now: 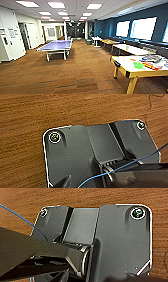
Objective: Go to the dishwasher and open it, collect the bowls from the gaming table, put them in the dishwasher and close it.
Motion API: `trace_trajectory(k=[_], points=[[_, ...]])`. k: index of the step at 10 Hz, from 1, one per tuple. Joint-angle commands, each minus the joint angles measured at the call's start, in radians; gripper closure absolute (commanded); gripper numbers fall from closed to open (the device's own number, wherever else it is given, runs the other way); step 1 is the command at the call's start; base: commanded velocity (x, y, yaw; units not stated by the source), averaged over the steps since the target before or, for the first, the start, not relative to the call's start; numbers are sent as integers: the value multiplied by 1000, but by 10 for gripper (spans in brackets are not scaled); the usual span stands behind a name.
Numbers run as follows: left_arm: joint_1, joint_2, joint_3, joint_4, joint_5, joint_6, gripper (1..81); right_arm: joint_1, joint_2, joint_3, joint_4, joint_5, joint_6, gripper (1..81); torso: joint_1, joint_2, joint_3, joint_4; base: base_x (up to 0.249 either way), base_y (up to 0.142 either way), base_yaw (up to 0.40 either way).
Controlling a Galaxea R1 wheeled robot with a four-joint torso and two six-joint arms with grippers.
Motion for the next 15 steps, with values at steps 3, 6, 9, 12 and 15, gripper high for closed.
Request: trace_trajectory(k=[3, 6, 9, 12, 15], points=[[-60, -5, -2, 1, 41, -1, 10, 53, -2, 2, -4, -42, -2, 10, 0, 0, 0, 0, 152, 0, 0], [-60, -5, -2, 2, 41, -1, 10, 53, 0, 2, -4, -42, -2, 10, 0, 0, 0, 0, 152, 0, 0], [-60, -5, -2, 4, 42, -1, 10, 53, 0, 0, -4, -44, -2, 10, 0, 0, 0, 0, 152, 0, 0], [-60, -5, -2, 4, 42, -1, 10, 53, 0, -1, -4, -44, -4, 10, 0, 0, 0, 0, 152, 0, 0], [-60, -5, -2, 1, 42, -1, 10, 52, 0, -4, -4, -42, -2, 10, 0, 0, 0, 0, 152, 0, 0]])
